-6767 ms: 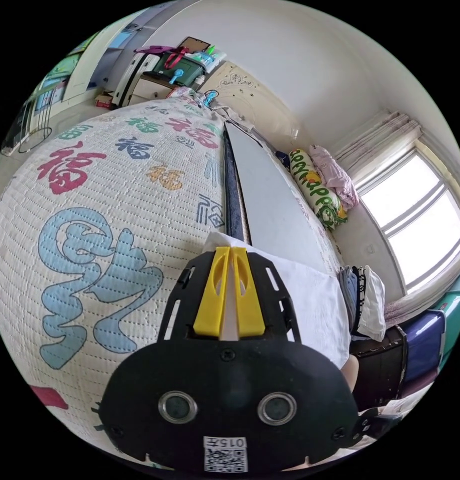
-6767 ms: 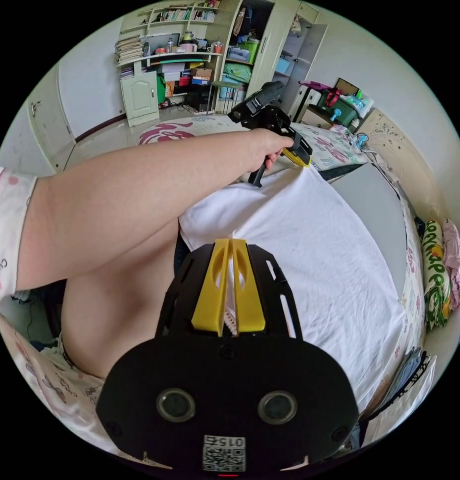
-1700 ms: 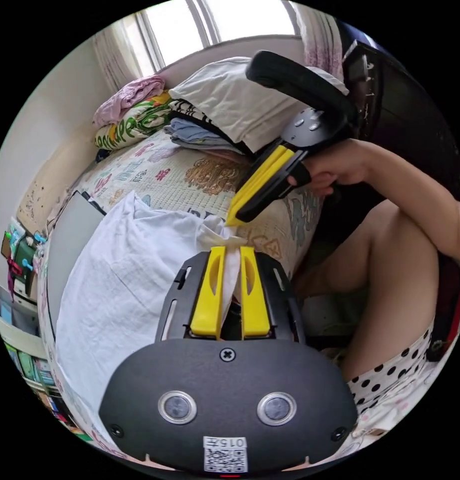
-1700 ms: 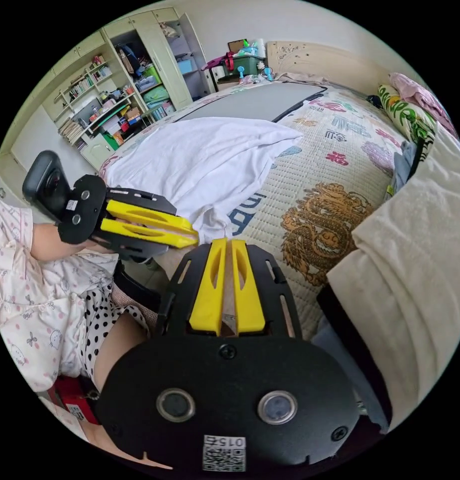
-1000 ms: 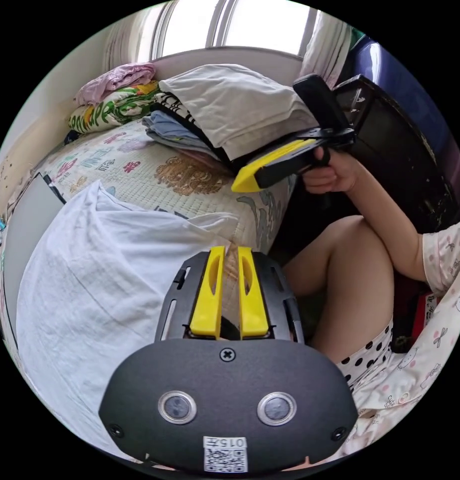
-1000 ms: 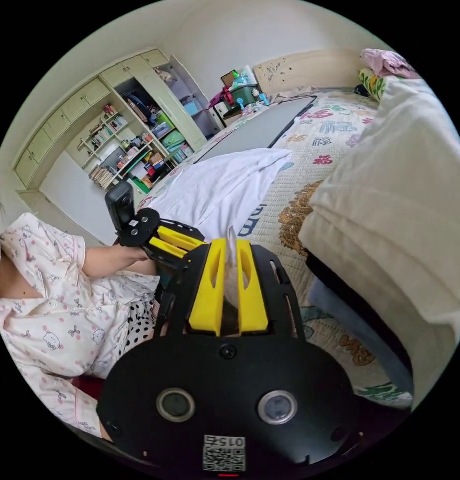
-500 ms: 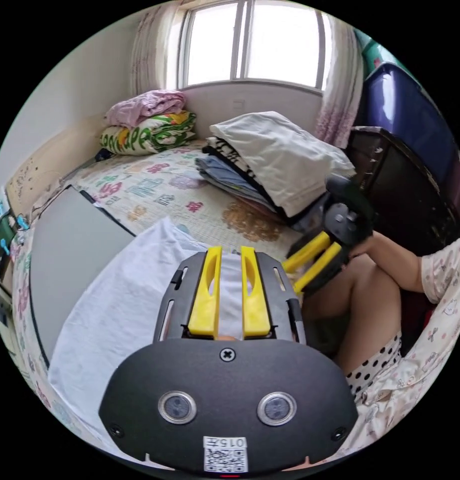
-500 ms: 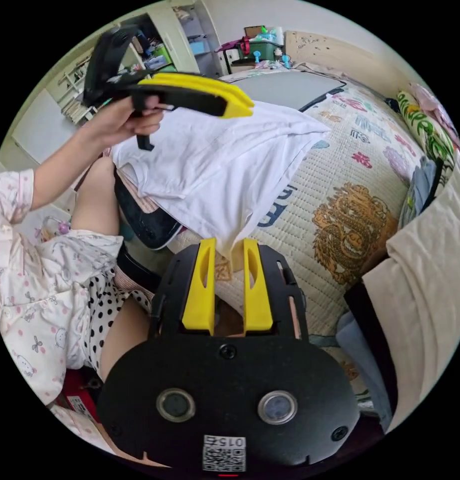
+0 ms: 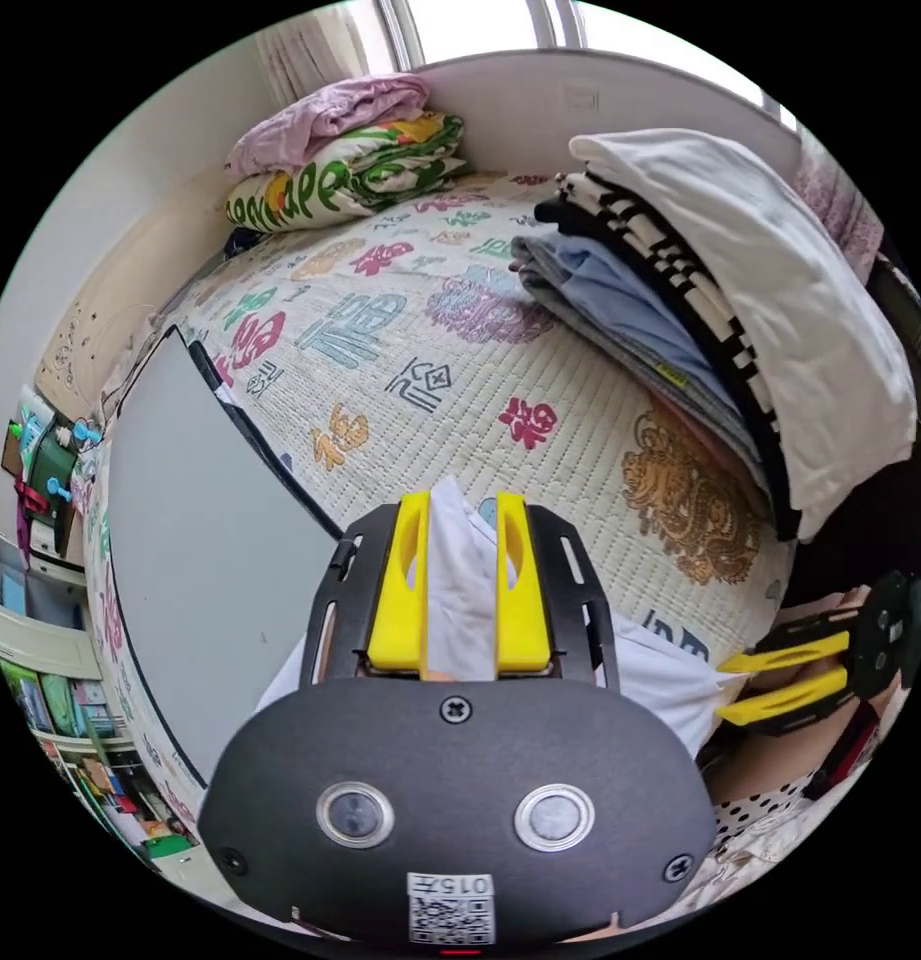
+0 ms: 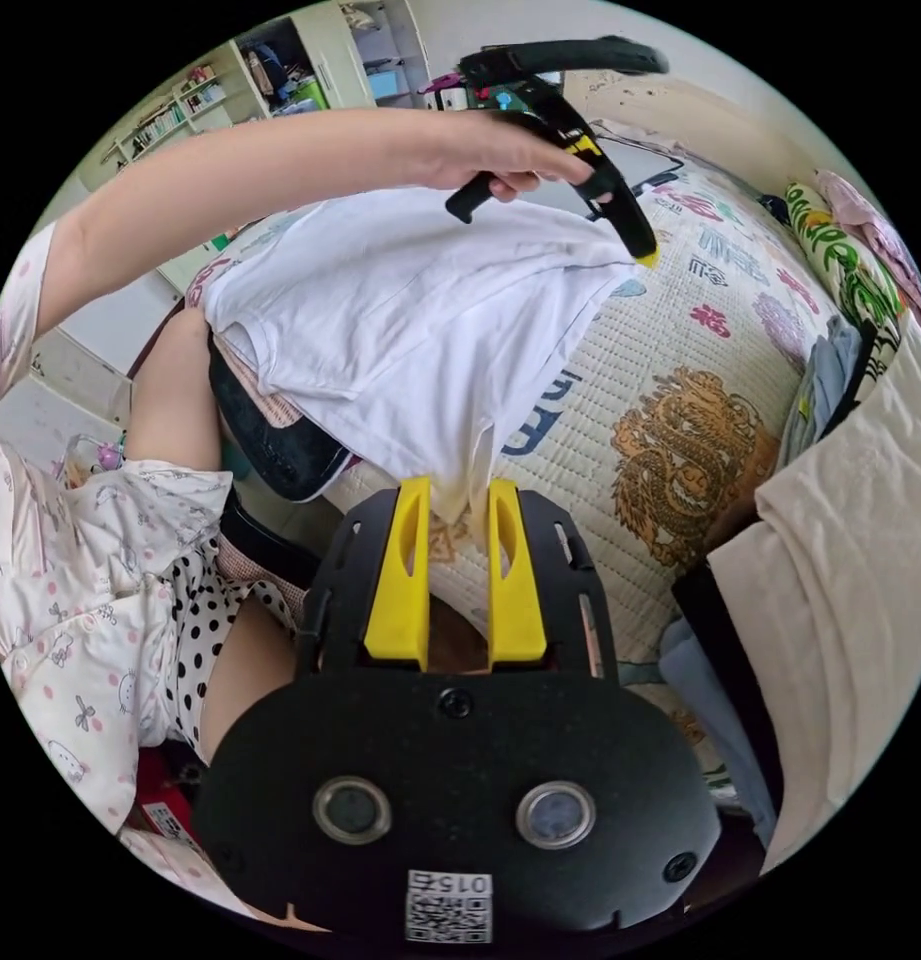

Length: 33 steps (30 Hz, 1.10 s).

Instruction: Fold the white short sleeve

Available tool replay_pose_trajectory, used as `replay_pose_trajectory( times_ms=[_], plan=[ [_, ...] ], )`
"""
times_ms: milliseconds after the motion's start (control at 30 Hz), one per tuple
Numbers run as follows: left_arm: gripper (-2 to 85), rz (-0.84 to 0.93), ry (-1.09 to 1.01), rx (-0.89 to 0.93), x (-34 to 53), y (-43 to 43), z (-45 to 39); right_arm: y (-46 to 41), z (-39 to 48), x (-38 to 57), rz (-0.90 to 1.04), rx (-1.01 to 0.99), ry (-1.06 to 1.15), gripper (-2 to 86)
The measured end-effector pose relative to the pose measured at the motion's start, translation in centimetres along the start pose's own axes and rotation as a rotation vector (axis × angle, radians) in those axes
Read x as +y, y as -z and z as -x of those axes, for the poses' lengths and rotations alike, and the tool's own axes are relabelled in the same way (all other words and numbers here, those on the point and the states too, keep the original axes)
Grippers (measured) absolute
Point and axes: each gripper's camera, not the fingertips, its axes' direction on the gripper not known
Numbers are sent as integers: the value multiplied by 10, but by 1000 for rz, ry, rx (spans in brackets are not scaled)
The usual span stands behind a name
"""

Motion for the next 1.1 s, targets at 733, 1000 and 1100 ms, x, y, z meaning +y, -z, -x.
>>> replay_pose_trajectory(
  times_ms=[733,1000,1100],
  plan=[
    [9,-369,114,192,91,-23,31,23,-257,109,-424,62,-236,-4],
    [9,-648,159,381,292,30,129,80,-214,94,-683,-142,-51,3],
    [9,-693,184,370,401,24,177,46,-148,33,-671,-204,56,3]
  ],
)
